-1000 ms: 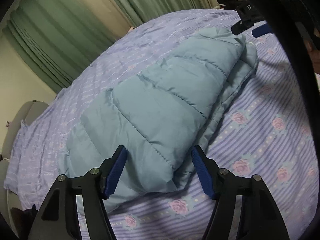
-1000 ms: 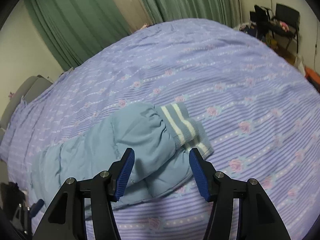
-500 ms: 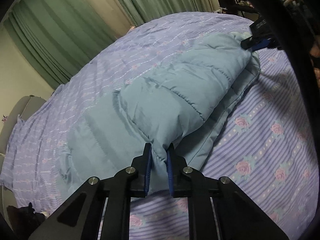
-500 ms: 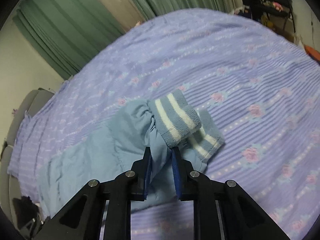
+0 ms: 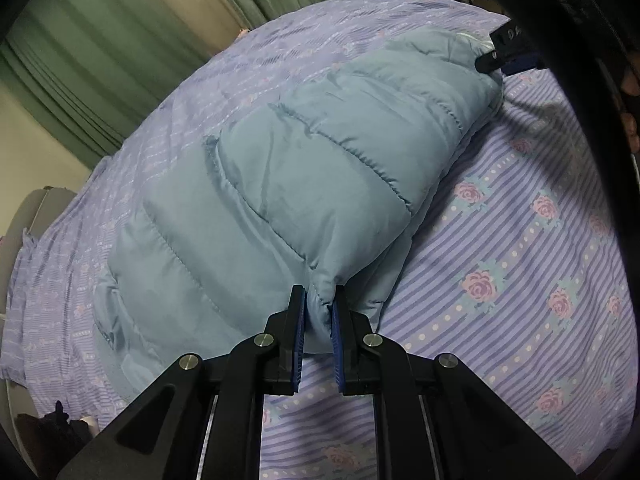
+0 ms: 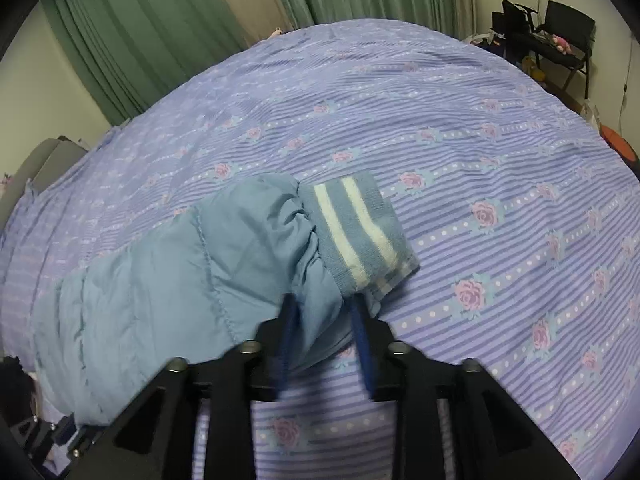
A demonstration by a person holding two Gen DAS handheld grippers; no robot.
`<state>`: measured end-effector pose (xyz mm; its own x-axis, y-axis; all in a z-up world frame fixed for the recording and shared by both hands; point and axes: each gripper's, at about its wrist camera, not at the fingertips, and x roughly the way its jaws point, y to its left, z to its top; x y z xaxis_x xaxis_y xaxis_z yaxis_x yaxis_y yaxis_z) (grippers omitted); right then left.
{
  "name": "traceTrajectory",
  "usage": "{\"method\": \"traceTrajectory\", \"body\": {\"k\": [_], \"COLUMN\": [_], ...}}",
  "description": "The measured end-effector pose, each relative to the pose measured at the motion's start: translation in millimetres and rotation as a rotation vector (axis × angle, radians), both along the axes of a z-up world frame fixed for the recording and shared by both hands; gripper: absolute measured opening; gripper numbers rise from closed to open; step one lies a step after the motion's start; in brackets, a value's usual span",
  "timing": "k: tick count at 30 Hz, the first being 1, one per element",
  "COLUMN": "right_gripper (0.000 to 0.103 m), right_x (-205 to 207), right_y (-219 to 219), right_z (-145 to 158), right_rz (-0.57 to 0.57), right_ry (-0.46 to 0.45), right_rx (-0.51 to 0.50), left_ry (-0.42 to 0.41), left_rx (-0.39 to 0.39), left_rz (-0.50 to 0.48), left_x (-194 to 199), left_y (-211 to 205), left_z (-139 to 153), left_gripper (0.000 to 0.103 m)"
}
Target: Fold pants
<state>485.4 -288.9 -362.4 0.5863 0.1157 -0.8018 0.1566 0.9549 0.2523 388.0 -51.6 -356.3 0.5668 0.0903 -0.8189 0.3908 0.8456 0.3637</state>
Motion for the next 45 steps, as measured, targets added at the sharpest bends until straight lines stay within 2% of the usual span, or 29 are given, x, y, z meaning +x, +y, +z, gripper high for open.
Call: {"method": "traceTrajectory", "body": {"k": [1,2,4,5,8,11,13,15,17,21,24,28,32,34,36,37,39,42,45], "right_gripper": [0.057,0.066,0.071,0.074,0.075,0.075,0.075,0.075,0.075,0.075,0.075,0.075,0.075,0.071,0.059,0.049,0.043,0.04,0.039], "right_x": [-2,-7,-15,-17,-21,-16,-11,-6,-2,5,10,18,29,34,37,37,31,20,4], "right_y": [-1,-3,-6,-8,-14,-20,-25,-31,-39,-48,-50,-46,-36,-35,-32,-32,-32,-27,-7], "right_z": [2,7,14,17,22,17,10,1,-9,-24,-34,-45,-49,-51,-52,-51,-48,-25,11], "right_rz": [-0.005,-0.017,-0.033,-0.04,-0.057,-0.082,-0.106,-0.136,-0.164,-0.201,-0.202,-0.176,-0.136,-0.134,-0.124,-0.117,-0.125,-0.121,-0.095], "right_ry": [-0.006,-0.024,-0.067,-0.079,-0.108,-0.102,-0.093,-0.076,-0.064,-0.044,-0.034,-0.019,-0.02,-0.014,-0.012,-0.013,-0.014,-0.045,-0.095], "right_rx": [-0.002,0.0,0.022,0.032,0.06,0.098,0.141,0.194,0.263,0.364,0.42,0.453,0.459,0.462,0.467,0.478,0.481,0.388,0.212], "left_ry": [-0.001,-0.004,-0.032,-0.051,-0.114,-0.153,-0.184,-0.188,-0.153,-0.087,0.004,0.057,0.088,0.099,0.1,0.102,0.11,0.126,0.147], "left_rx": [-0.007,-0.011,-0.017,-0.024,-0.092,-0.199,-0.259,-0.317,-0.38,-0.443,-0.527,-0.494,-0.512,-0.515,-0.515,-0.516,-0.524,-0.535,-0.549], "left_rz": [0.0,0.001,0.018,0.029,0.05,0.08,0.099,0.122,0.154,0.251,0.327,0.369,0.388,0.386,0.384,0.384,0.389,0.391,0.388], "left_x": [0,-2,-6,-8,-13,-2,17,35,54,81,94,97,89,92,90,90,91,93,94], "left_y": [0,-1,-1,-1,2,-1,-6,-12,-19,-20,-8,-2,6,9,7,6,7,8,11], "left_z": [2,5,19,27,58,79,83,81,72,47,19,-6,-20,-24,-26,-26,-27,-26,-26], "left_gripper": [0.015,0.02,0.031,0.044,0.045,0.045,0.042,0.033,0.027,0.016,0.009,0.004,0.004,0.004,0.004,0.004,0.004,0.004,0.004]}}
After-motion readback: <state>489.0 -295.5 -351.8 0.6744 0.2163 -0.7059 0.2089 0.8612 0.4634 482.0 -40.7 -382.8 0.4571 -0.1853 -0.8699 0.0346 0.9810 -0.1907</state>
